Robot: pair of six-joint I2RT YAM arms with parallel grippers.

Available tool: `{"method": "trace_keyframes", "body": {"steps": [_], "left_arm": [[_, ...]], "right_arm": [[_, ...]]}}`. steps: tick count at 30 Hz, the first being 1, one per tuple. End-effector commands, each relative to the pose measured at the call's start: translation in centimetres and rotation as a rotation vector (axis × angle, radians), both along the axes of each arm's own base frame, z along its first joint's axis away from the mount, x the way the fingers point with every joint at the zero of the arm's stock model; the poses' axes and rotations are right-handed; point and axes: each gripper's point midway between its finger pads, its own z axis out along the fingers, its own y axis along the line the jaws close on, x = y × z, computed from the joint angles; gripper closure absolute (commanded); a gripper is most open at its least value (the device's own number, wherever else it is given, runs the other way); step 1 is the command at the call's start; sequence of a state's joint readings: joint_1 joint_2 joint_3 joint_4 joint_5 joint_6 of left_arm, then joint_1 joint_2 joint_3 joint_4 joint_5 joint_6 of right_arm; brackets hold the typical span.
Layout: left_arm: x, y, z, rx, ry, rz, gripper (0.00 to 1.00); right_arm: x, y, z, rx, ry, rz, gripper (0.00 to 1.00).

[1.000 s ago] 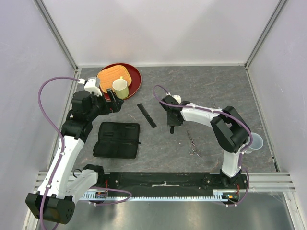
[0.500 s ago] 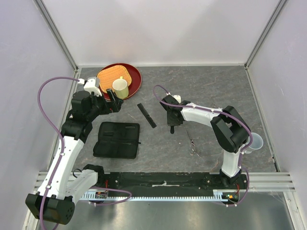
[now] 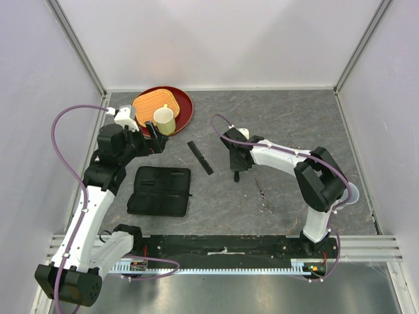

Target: Sort the hair-cutting tools

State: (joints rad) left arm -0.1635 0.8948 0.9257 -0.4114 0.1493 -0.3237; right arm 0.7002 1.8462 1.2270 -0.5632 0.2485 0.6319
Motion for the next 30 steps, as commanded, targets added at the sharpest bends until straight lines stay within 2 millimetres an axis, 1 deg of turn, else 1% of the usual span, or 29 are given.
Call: {"method": "trace_keyframes", "body": {"steps": [1, 8, 11, 12, 14, 15, 16, 17, 18, 19, 20, 21, 23, 24, 25, 26, 27, 28, 29, 30], "left_arm": [[0.3, 0.4, 0.8, 0.011, -0.041, 0.011, 0.03], [0.3, 0.2, 0.7, 0.006, -0.037, 0.005, 0.03], [0.3, -0.1, 0.6, -0.003, -0.032, -0.013, 0.03], [0.2, -0.3, 0.6, -0.007, -0.031, -0.021, 0.03], [0.0, -1.2, 0.4, -0.024, -0.023, -0.073, 0.02], [0.0, -1.6, 0.4, -0.031, -0.022, -0.096, 0.00], [-0.4, -2.5, 0.2, -0.052, -0.015, -0.147, 0.00], [-0.6, -2.9, -0.1, -0.072, -0.006, -0.165, 0.00], [-0.8, -3.7, 0.1, -0.101, -0.012, -0.207, 0.00], [-0.9, -4.2, 0.3, -0.122, -0.016, -0.234, 0.00], [-1.1, -4.8, 0.0, -0.149, 0.000, -0.258, 0.00], [-1.3, -5.6, 0.5, -0.179, -0.011, -0.305, 0.00], [-1.4, -6.5, 0.4, -0.234, 0.020, -0.333, 0.00], [-1.5, -7.1, 0.8, -0.263, 0.012, -0.369, 0.00], [-1.5, -7.4, 1.0, -0.287, 0.012, -0.381, 0.00], [-1.6, -7.9, 0.2, -0.340, 0.050, -0.381, 0.00], [-2.0, -8.6, 0.1, -0.376, 0.062, -0.419, 0.00], [-2.1, -9.4, 0.3, -0.421, 0.053, -0.441, 0.00], [-2.0, -9.9, -0.3, -0.438, 0.077, -0.451, 0.00], [-2.0, -10.4, 0.0, -0.446, 0.062, -0.461, 0.00]], "right_arm": [[1.0, 0.2, 3.7, 0.030, -0.073, -0.002, 0.79], [1.0, 0.1, 4.8, 0.037, -0.089, -0.005, 0.79], [1.0, 0.1, 5.5, 0.052, -0.103, -0.005, 0.79], [1.1, 0.2, 6.0, 0.062, -0.114, -0.004, 0.79], [1.0, 0.6, 6.8, 0.088, -0.121, 0.008, 0.79], [1.1, 0.8, 7.5, 0.110, -0.137, 0.019, 0.79], [0.8, 1.3, 7.9, 0.135, -0.134, 0.039, 0.80], [0.7, 1.5, 8.3, 0.153, -0.139, 0.053, 0.80], [0.7, 1.8, 9.3, 0.180, -0.163, 0.071, 0.81], [0.5, 2.2, 9.9, 0.203, -0.171, 0.087, 0.83], [0.2, 2.6, 10.4, 0.235, -0.169, 0.111, 0.87], [-0.1, 2.8, 11.6, 0.263, -0.193, 0.134, 0.88], [-0.7, 3.5, 12.5, 0.312, -0.193, 0.178, 0.89], [-1.0, 3.5, 13.5, 0.333, -0.210, 0.192, 0.89], [-1.2, 3.6, 13.8, 0.345, -0.213, 0.206, 0.89], [-1.6, 4.0, 14.9, 0.380, -0.228, 0.232, 0.89], [-1.8, 3.8, 14.9, 0.381, -0.233, 0.235, 0.89], [-2.3, 4.3, 15.4, 0.408, -0.230, 0.261, 0.89], [-2.8, 4.6, 16.2, 0.439, -0.238, 0.283, 0.89], [-3.1, 4.8, 16.5, 0.455, -0.241, 0.296, 0.89]]}}
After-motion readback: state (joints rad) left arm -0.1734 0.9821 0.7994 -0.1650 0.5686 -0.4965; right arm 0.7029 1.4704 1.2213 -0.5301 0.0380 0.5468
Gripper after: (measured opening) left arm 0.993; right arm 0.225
